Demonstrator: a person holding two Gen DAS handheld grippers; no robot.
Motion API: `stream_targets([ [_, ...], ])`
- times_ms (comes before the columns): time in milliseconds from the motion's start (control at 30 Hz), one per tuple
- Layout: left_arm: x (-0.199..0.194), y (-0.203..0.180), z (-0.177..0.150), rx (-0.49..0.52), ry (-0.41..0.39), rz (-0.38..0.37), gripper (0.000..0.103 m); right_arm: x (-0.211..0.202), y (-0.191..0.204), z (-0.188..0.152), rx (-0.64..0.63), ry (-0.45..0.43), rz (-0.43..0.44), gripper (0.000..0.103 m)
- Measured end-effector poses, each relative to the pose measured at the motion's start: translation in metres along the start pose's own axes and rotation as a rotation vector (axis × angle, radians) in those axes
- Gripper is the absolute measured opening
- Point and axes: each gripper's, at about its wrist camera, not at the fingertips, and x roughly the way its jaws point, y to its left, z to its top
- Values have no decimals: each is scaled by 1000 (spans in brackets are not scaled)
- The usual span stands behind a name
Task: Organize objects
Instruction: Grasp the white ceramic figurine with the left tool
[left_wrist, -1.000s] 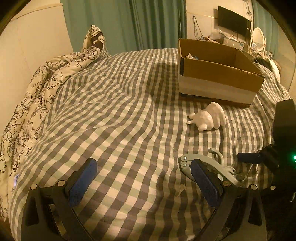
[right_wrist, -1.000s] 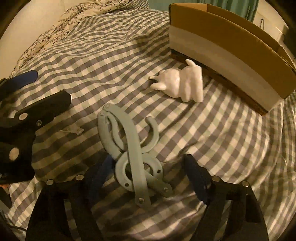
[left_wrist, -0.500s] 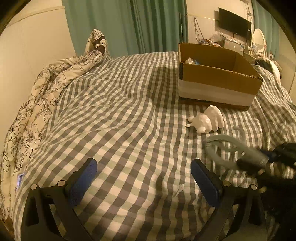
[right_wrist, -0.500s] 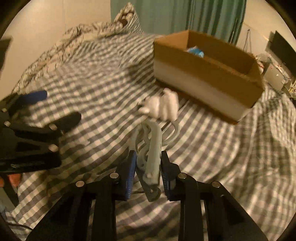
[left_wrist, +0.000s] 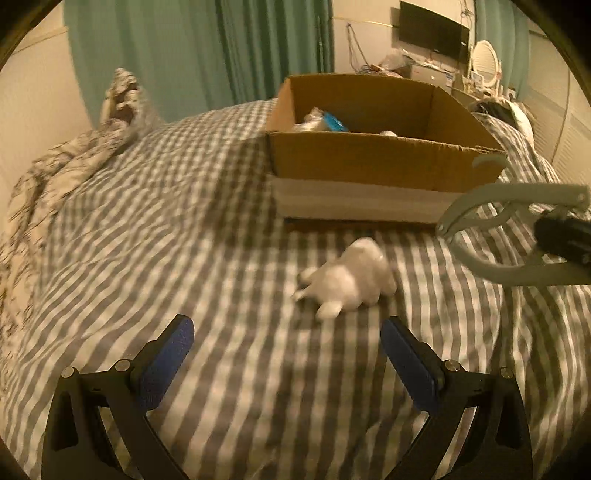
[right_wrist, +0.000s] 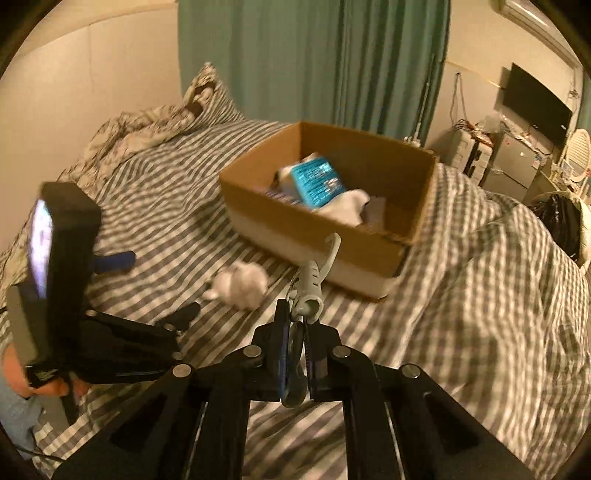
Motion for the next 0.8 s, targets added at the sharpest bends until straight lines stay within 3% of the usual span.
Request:
stream_targets([
  [367,71,-33,22,-10,76,-106,103,22,-22,-14,77,35,42,7],
  [467,81,-38,23,9,80,-127,90,24,-24,-16,87,41,40,7],
  [500,82,-39,23,14,82,-132,84,24,-23,-17,87,43,38,7],
  [800,45,-34,13,17,70,-150,83,9,-15,-21,75,25,-7,7],
])
